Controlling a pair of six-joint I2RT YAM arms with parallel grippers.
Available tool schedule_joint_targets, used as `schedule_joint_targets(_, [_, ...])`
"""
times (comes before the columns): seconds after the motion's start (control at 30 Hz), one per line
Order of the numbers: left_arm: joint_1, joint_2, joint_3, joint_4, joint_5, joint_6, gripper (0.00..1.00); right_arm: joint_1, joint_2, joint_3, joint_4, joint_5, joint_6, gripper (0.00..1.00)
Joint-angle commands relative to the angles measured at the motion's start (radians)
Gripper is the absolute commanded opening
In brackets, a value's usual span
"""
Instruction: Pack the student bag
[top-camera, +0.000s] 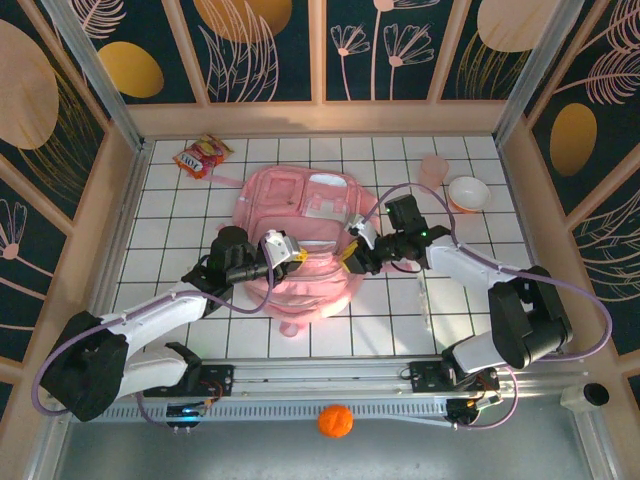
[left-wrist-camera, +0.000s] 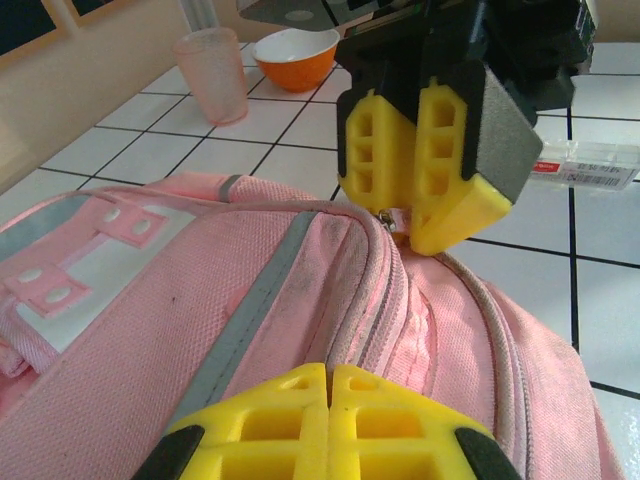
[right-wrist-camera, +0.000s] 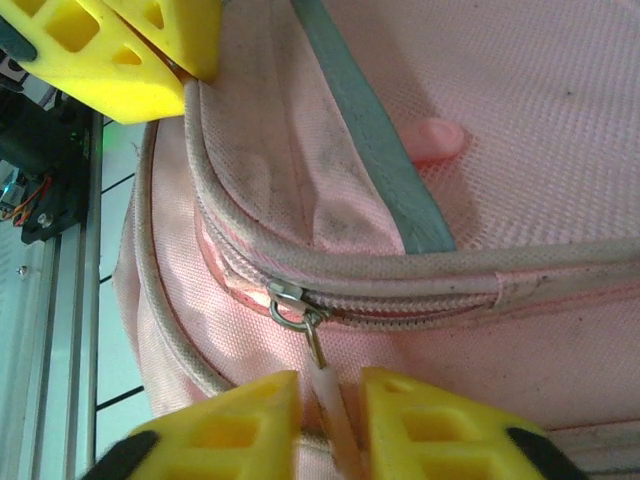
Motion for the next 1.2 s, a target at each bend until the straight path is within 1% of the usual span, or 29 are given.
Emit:
schedule_joint_targets(0.0, [0.005, -0.007, 0.038, 0.09, 0.017, -0.031, 0.0, 0.0, -0.014, -0.018, -0.017, -0.002, -0.006, 0.09])
schedule_joint_targets(0.03, [0.004, -0.006, 0.039, 0.091, 0.018, -0.035, 0.0, 0.003, -0.03, -0.023, -0.008, -0.003, 0.009, 0.04])
schedule_joint_targets(0.07, [-0.001, -0.004, 0.043, 0.084, 0.018, -0.036, 0.0, 0.008, -0.048, -0.026, 0.003, 0.0, 0.026, 0.01])
schedule_joint_targets(0.1, [-0.008, -0.003, 0.051, 0.073, 0.014, -0.032, 0.0, 0.015, -0.071, -0.028, 0.014, 0.007, 0.053, 0.0])
schedule_joint_targets(0.27, [-0.071, 0.009, 0.073, 0.083, -0.09, -0.049, 0.0, 0.07, -0.178, -0.03, 0.054, 0.106, 0.202, 0.0])
schedule_joint_targets(0.43, [-0.136, 0.05, 0.108, 0.109, -0.199, -0.123, 0.0, 0.191, -0.24, -0.044, 0.064, 0.203, 0.331, 0.0])
schedule_joint_targets(0.5, [-0.156, 0.057, 0.108, 0.138, -0.227, -0.165, 0.0, 0.223, -0.258, -0.059, 0.081, 0.238, 0.385, 0.0])
schedule_joint_targets(0.63, [-0.176, 0.07, 0.107, 0.204, -0.294, -0.269, 0.0, 0.25, -0.271, -0.078, 0.098, 0.302, 0.514, 0.0])
schedule_joint_targets(0.7, [-0.175, 0.071, 0.122, 0.196, -0.311, -0.308, 0.0, 0.249, -0.282, -0.096, 0.101, 0.353, 0.573, 0.0])
schedule_joint_targets(0.73, [-0.175, 0.065, 0.134, 0.17, -0.34, -0.327, 0.01, 0.249, -0.29, -0.107, 0.107, 0.374, 0.589, 0.0])
schedule_joint_targets(0.8, [-0.174, 0.045, 0.178, 0.042, -0.473, -0.413, 0.23, 0.248, -0.296, -0.131, 0.116, 0.413, 0.621, 0.0])
schedule_joint_targets(0.9, [-0.166, 0.018, 0.24, -0.149, -0.642, -0.492, 0.55, 0.243, -0.286, -0.138, 0.122, 0.448, 0.682, 0.0])
schedule_joint_targets(0.93, [-0.156, 0.009, 0.251, -0.191, -0.683, -0.526, 0.62, 0.243, -0.28, -0.138, 0.123, 0.454, 0.692, 0.0])
schedule_joint_targets(0.97, [-0.14, 0.001, 0.261, -0.233, -0.709, -0.576, 0.67, 0.243, -0.272, -0.138, 0.124, 0.461, 0.696, 0.0])
schedule_joint_targets(1.0, [-0.109, -0.002, 0.269, -0.275, -0.702, -0.63, 0.7, 0.243, -0.269, -0.138, 0.129, 0.475, 0.701, 0.0])
schedule_joint_targets(1.03, [-0.068, 0.003, 0.28, -0.315, -0.677, -0.685, 0.71, 0.243, -0.266, -0.14, 0.136, 0.482, 0.704, 0.0])
schedule_joint_targets(1.1, [0.038, 0.033, 0.302, -0.39, -0.607, -0.785, 0.67, 0.243, -0.264, -0.144, 0.143, 0.498, 0.703, 0.0])
schedule_joint_targets(1.17, [0.107, 0.069, 0.316, -0.434, -0.59, -0.83, 0.64, 0.243, -0.264, -0.143, 0.141, 0.509, 0.702, 0.0])
